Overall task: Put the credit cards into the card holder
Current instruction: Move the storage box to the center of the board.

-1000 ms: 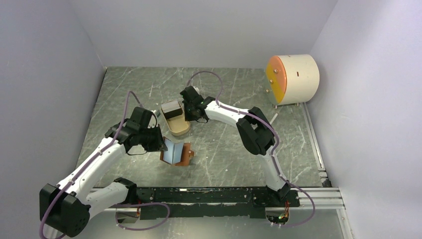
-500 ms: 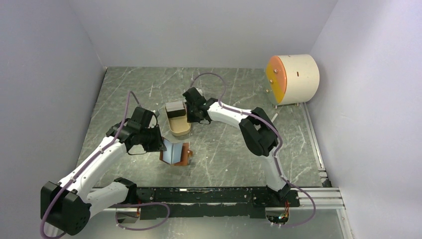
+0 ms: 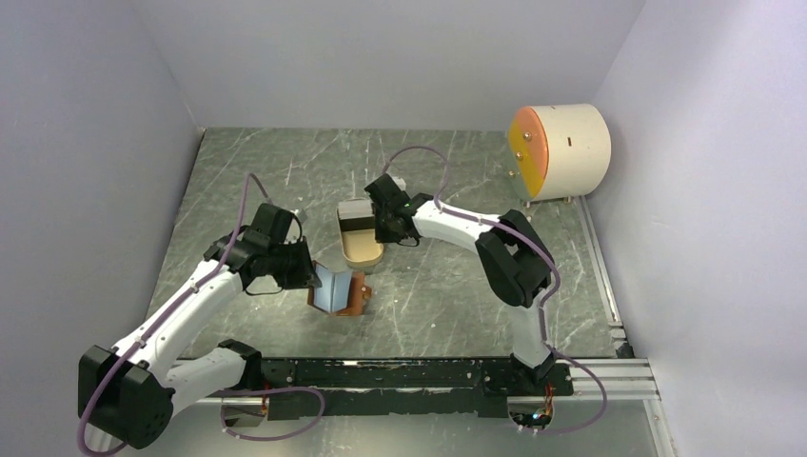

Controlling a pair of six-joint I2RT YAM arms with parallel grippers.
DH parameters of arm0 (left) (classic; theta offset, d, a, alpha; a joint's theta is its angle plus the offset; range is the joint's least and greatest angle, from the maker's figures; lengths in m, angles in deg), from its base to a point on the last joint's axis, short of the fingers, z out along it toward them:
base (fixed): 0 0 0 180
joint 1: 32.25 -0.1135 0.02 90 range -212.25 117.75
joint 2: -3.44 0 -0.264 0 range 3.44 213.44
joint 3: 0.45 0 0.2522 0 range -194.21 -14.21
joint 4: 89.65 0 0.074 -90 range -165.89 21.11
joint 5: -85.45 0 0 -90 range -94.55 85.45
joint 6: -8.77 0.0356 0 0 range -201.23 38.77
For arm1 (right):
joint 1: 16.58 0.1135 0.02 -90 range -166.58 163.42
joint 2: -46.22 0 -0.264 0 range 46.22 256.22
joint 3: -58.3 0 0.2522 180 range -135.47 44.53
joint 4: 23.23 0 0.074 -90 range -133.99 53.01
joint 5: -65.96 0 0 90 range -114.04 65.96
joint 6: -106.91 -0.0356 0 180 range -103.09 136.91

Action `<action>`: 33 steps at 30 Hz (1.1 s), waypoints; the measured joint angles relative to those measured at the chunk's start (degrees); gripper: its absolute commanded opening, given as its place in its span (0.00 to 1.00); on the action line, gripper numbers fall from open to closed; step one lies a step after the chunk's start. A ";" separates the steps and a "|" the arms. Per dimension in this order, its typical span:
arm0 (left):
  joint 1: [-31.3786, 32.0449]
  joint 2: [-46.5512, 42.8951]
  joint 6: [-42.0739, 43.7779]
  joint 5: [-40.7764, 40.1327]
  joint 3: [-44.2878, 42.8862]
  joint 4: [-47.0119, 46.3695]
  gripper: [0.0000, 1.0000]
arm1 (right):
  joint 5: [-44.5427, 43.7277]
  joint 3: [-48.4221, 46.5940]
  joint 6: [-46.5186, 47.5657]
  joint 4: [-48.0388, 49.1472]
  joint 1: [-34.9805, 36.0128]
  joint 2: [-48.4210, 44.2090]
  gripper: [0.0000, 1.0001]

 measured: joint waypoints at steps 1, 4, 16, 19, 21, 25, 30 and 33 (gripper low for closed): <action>0.00 0.02 0.00 0.46 0.00 -0.26 0.09 | -0.37 1.05 -0.15 -0.39 -0.11 -0.85 0.14; 0.00 0.46 -0.04 2.23 0.24 -1.88 0.09 | -1.25 3.98 -0.94 -0.85 -0.42 -3.19 0.14; 0.07 3.78 -0.90 9.53 3.04 -8.37 0.09 | -2.62 17.14 -3.87 -1.75 -1.81 -13.79 0.14; 0.52 4.39 -0.90 9.57 2.99 -8.98 0.09 | -2.80 19.71 -4.66 -1.95 -2.05 -16.02 0.14; 0.83 5.11 -1.01 9.55 2.95 -9.44 0.09 | -2.82 20.90 -5.16 -1.97 -2.12 -17.00 0.14; 1.86 6.82 -1.64 9.53 2.95 -10.71 0.09 | -3.06 22.01 -5.84 -1.77 -2.21 -17.94 0.14; 4.22 8.83 -2.19 9.44 2.95 -12.04 0.09 | -3.19 24.15 -6.73 -1.64 -2.34 -19.80 0.18; 5.25 9.38 -2.45 9.42 2.95 -12.63 0.09 | -3.15 24.96 -7.37 -1.79 -2.34 -20.70 0.25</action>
